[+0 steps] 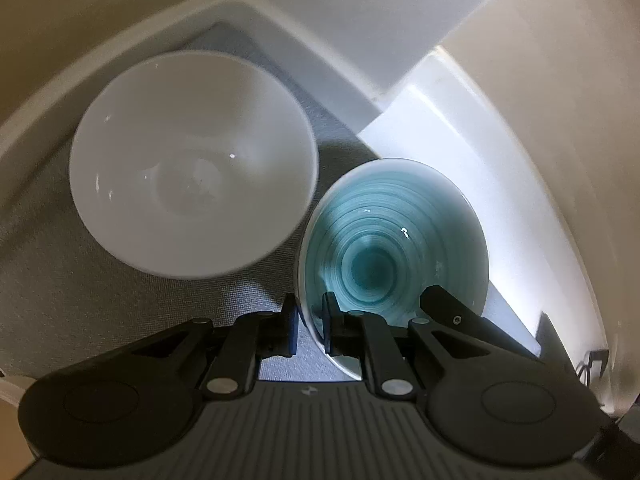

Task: Organize plates and bowls
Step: 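Close both grippers on the teal bowl rim, then lift the teal bowl with both grippers and carry it over the cream bowls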

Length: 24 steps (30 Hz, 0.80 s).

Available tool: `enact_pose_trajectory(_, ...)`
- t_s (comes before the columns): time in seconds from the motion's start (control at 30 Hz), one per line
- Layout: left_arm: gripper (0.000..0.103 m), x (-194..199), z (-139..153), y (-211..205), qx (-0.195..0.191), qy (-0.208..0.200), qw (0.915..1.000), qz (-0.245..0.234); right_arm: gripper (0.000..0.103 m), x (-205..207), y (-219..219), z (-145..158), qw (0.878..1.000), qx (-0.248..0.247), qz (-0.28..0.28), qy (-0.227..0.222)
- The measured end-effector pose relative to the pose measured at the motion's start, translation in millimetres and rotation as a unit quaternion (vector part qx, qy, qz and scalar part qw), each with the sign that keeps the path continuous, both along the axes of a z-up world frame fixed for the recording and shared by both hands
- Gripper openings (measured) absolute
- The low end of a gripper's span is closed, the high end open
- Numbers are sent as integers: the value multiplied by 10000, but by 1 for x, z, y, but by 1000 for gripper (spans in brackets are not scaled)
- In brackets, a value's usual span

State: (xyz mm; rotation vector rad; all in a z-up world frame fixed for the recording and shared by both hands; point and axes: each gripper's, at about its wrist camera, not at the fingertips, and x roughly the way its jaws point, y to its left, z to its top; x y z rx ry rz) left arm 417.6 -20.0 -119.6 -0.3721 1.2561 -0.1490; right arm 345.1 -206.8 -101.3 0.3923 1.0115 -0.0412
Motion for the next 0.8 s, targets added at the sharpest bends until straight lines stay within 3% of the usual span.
enact_pose_trajectory(0.47,14,-33,41,15,-273,-354,9982,-388,12,-47,3,42,9991,-70,-33,-419)
enact_pose_trajectory(0.8,16,-68,64,42,-276,-632,9967,-438,12,-86,30,69,9977,-8,145,-659)
